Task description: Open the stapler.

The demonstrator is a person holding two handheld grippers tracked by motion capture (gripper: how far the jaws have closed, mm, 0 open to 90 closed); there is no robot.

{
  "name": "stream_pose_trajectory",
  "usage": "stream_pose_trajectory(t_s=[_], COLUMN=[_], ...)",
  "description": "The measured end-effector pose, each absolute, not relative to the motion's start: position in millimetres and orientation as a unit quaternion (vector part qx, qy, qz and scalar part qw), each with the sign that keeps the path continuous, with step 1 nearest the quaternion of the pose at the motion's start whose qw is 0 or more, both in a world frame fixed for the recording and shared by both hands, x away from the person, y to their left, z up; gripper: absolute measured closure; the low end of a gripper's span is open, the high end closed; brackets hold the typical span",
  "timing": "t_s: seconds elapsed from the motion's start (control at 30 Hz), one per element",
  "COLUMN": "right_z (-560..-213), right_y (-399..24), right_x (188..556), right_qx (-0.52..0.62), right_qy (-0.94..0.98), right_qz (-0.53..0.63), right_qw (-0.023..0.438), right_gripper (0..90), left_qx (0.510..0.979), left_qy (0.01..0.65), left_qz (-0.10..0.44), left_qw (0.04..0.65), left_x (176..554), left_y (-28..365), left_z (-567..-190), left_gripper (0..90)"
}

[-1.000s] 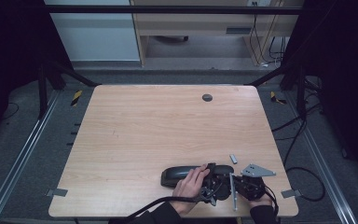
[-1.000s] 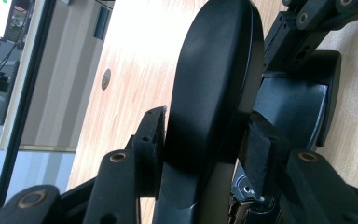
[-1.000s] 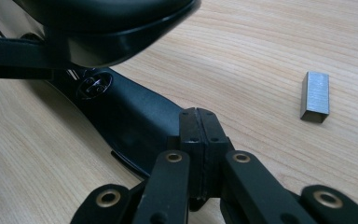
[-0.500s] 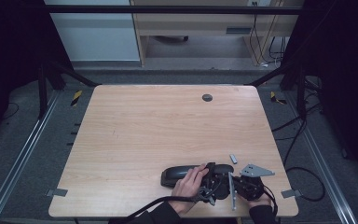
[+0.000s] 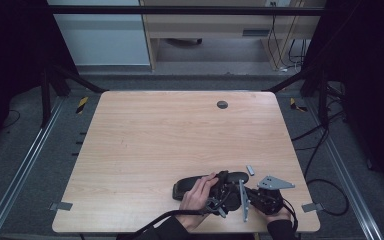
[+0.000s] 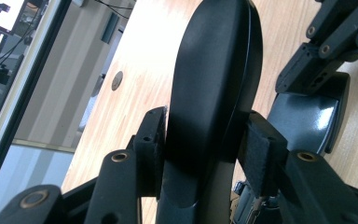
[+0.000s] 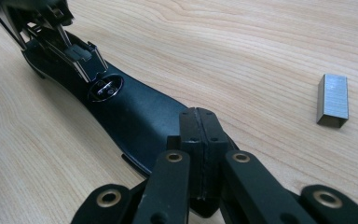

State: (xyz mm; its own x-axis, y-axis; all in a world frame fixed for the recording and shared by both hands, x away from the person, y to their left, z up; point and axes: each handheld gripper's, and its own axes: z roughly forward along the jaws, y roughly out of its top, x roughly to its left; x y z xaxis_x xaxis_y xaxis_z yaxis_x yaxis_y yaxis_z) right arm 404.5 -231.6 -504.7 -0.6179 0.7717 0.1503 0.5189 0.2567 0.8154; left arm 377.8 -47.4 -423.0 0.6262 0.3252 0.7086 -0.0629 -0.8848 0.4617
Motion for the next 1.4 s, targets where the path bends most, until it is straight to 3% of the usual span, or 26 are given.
stream_pose_trajectory(t_s=[0.7, 1.4], right_z=[-503, -502], right_y=[-231, -230], right_x=[405, 405], right_qx=[0.424, 0.430], right_qy=[0.778, 0.777], right_qz=[0.442, 0.439], right_qw=[0.136, 0.135], right_gripper=[90.0, 90.0], left_qx=[0.846, 0.829], left_qy=[0.146, 0.195], left_qz=[0.409, 0.395], left_qw=[0.309, 0.346], left_x=[378, 376], left_y=[-9, 27], left_z=[-390, -370], left_gripper=[56.7, 57.7])
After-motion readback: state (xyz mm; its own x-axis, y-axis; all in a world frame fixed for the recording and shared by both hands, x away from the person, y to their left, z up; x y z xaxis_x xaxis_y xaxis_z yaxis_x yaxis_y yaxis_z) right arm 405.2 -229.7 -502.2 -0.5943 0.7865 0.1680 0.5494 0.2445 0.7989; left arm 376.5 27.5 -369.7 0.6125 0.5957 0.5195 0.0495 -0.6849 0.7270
